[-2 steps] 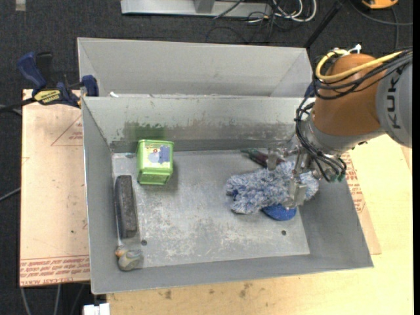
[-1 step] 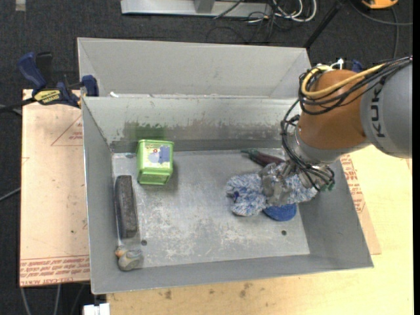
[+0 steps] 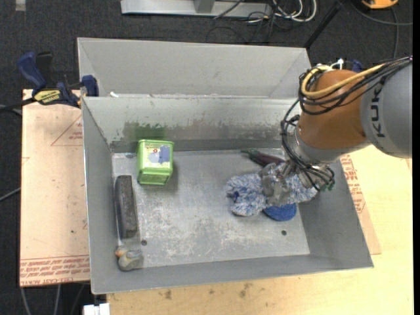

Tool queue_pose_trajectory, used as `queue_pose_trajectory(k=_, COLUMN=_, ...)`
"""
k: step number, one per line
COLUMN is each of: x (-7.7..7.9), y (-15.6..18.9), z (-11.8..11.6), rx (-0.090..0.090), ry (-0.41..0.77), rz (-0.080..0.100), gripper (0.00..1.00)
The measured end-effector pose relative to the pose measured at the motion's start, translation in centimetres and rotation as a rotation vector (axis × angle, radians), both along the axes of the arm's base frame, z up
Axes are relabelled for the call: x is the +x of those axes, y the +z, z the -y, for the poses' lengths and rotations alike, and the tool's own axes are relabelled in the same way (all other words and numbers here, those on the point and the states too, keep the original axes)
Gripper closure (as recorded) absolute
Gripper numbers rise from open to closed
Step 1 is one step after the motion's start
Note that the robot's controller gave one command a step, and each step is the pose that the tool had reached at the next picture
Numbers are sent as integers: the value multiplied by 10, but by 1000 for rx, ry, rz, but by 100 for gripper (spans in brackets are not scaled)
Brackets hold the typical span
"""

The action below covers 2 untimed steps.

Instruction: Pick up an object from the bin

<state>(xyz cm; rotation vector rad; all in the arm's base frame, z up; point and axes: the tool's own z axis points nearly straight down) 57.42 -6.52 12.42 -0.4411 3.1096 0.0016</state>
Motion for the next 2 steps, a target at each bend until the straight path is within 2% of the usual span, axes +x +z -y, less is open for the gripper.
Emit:
queue_pose_trajectory(k=1, x=-4, y=-11, z=-3, rx=0, ry=0, rz=1, gripper=100)
queue_pose_trajectory(k=2, x=-15, y=30, z=-5, rx=1, ry=-9, rz=-8, gripper=100)
